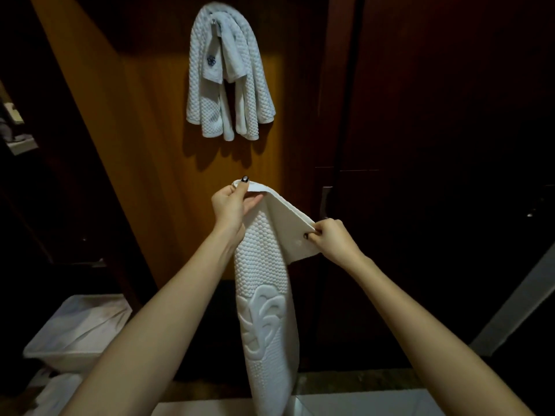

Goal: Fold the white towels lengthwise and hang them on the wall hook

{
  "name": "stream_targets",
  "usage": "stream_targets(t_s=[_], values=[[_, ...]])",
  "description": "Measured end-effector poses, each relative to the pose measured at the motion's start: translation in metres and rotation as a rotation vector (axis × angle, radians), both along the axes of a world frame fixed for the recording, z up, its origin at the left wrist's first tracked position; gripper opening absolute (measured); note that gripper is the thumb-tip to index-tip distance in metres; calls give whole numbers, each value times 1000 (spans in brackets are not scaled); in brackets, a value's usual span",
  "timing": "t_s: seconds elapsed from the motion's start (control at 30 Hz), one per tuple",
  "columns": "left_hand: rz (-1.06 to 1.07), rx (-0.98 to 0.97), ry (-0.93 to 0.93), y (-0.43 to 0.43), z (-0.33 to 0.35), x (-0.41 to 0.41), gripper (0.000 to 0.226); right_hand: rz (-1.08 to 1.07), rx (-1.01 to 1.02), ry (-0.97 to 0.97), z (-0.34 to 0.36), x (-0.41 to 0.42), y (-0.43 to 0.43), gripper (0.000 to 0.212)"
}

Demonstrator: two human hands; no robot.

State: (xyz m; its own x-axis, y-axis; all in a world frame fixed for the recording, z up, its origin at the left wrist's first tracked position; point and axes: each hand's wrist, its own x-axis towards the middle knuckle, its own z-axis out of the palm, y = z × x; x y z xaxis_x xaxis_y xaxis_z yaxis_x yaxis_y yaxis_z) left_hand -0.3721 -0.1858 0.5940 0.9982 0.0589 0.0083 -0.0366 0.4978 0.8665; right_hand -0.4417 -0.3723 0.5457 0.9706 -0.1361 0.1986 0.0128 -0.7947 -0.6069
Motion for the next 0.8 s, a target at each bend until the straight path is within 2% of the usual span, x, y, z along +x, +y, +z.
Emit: stream_targets(t_s=[0.07,0.2,0.37,0.43,0.47,0.53,0.63,0.73,0.8], values=[[0,45,23,6,-7,3,13,15,15,-17,-2,-3,-6,13],[32,340,20,21,-19,12,16,31,-17,-36,2,-3,-20,19],[90,768,-147,40,-23,24,29,22,-29,-29,11,4,-31,38],[114,928,-267,47,-20,28,26,16,49,-3,10,4,-33,29],[76,1005,-356,47,-19,29,20,20,82,8,10,3,-33,22],[-163,1088,-561,41,-22,27,7,50,110,12,10,1,-30,14],[-530,1148,-745,18,-43,18,28,96,161,-10,19,0,-22,10],[-616,1095,-768,-7,-53,17,30,120,166,-28,36,-3,-27,8],[-621,1106,-786,-18,-50,19,21,124,133,-23,49,-7,-36,6]])
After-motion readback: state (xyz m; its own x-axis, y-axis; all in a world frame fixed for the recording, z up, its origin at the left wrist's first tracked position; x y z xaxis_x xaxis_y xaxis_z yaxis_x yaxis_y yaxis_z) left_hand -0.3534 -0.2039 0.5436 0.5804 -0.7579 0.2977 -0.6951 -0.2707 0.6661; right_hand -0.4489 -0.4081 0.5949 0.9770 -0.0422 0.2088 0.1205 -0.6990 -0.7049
